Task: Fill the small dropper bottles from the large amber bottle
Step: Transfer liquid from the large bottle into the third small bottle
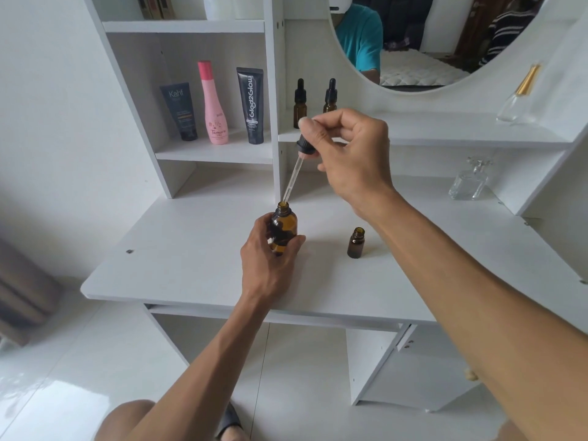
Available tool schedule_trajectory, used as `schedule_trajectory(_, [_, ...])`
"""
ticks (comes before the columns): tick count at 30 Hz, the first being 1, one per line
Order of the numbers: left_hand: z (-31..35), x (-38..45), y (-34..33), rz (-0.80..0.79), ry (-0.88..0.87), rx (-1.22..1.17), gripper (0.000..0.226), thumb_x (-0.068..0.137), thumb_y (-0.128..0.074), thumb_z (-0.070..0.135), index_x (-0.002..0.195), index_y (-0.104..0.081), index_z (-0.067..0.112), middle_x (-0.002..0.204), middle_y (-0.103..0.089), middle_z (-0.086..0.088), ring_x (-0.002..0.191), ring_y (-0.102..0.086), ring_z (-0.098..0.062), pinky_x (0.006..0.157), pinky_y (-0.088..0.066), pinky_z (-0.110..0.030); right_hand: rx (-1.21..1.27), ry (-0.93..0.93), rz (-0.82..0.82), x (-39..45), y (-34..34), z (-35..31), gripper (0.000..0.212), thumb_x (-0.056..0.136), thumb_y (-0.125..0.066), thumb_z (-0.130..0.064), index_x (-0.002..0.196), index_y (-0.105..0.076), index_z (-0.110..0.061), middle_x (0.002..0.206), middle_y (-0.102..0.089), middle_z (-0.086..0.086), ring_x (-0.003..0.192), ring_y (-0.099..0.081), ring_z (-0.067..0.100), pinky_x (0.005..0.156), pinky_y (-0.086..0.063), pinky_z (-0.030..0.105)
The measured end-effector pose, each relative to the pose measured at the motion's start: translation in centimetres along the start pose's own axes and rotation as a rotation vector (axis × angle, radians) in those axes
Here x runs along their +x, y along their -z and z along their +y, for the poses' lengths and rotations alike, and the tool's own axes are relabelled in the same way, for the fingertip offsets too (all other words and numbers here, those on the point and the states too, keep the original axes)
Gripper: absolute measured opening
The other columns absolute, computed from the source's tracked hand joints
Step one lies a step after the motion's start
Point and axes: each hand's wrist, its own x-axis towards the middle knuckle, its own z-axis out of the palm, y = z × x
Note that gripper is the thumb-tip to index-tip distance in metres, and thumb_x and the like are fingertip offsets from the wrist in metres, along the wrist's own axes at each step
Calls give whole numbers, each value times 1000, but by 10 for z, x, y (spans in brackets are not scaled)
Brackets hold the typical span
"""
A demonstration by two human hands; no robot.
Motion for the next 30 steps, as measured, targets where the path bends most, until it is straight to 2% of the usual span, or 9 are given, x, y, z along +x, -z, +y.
schedule_trajectory(5, [-1, 0, 1, -4, -3, 6, 46, 81, -79, 27, 121, -56, 27, 99, -60, 25, 96, -56, 14, 84, -54, -25, 13, 14, 34, 3, 13, -9, 11, 89, -75, -24, 84, -68, -17, 87, -76, 9, 75, -76, 19, 52, -51, 13])
schedule_trajectory(12, [1, 0, 1, -4, 8, 14, 48, 81, -79, 27, 123, -56, 26, 100, -61, 24, 97, -57, 12, 84, -53, -25, -20, -14, 78, 1, 39, -4, 12, 89, -75, -24, 86, -69, -15, 86, -76, 9, 73, -76, 17, 53, -50, 13])
schedule_trajectory(16, [1, 0, 1, -9, 11, 16, 49, 82, -78, 27, 125, -55, 25, 101, -60, 24, 98, -58, 5, 83, -51, -20, -50, -29, 105, -2, 54, 2, 13, 88, -77, -26, 80, -67, -21, 84, -75, 9, 71, -76, 17, 52, -49, 12])
schedule_trajectory(25, [4, -2, 0, -2, 29, 22, 50, 82, -78, 28, 126, -54, 24, 101, -61, 20, 94, -59, 9, 76, -46, -7, -139, -71, 133, -10, 88, 21, 15, 87, -78, -28, 78, -67, -22, 84, -75, 10, 69, -76, 18, 52, -48, 11])
schedule_trajectory(30, [7, -3, 0, 1, 46, 19, 50, 82, -79, 27, 126, -55, 26, 99, -62, 19, 91, -62, 7, 79, -51, -15, -175, -78, 127, -12, 93, 30, 16, 86, -78, -27, 75, -67, -24, 80, -75, 7, 66, -75, 17, 52, -46, 11])
